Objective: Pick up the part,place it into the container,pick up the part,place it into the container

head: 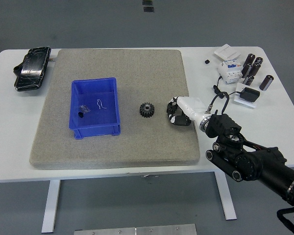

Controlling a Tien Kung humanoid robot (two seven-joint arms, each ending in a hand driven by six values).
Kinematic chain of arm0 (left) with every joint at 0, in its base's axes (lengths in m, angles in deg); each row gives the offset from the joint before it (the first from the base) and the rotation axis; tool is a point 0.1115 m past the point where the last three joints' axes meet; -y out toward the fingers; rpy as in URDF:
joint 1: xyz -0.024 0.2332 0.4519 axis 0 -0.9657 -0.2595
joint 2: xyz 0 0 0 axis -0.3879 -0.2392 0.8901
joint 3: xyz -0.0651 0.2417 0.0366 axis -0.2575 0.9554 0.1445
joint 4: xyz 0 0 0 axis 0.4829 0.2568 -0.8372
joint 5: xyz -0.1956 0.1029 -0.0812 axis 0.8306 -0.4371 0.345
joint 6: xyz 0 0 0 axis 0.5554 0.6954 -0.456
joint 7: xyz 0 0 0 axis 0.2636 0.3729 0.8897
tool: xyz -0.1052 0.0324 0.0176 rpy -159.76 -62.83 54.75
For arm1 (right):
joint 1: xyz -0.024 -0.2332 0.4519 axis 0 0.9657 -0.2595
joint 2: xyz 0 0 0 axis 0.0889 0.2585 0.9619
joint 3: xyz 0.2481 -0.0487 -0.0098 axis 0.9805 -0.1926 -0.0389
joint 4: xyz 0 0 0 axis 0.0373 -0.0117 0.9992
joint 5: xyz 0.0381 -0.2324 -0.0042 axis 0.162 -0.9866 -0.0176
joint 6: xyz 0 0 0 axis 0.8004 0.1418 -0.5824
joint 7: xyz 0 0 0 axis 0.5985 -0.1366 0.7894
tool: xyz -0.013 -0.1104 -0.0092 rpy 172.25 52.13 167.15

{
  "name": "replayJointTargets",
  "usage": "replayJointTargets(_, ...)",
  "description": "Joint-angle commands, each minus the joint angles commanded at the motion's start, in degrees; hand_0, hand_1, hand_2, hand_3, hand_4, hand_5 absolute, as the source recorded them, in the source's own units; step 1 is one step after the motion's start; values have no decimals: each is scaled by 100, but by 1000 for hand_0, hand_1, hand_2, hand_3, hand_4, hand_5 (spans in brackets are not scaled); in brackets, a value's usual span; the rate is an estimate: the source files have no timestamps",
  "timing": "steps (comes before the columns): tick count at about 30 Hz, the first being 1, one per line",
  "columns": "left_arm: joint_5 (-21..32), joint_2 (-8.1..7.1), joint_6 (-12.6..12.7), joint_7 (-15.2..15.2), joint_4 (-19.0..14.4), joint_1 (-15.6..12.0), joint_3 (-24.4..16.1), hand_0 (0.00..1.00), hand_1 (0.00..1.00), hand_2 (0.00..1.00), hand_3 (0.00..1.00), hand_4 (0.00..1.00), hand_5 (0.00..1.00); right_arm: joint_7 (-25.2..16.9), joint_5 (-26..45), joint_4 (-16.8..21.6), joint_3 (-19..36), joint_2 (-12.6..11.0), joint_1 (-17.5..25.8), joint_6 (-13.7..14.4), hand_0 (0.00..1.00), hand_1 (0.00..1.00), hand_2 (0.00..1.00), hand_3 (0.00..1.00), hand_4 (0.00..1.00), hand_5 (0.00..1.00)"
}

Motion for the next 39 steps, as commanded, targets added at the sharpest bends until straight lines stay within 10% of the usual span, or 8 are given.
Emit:
replayJointTargets(18,66,7,15,-17,0,9,24,665,644,638,588,698,533,-102,-231,-97,-72,-48,-27,434,356,356,374,496,398,292)
replayJointTargets(26,70,12,17,-13,0,3,20,665,644,638,589,697,538,-39,-197,474,-66,-118,-156,520,353,360,375,490,361,244)
replayJointTargets(39,19,-16,11,8,0,19,-7,665,643,638,589,702,543,452,-131,1265,-909,511,-827,643,354,375,388,508,354,243)
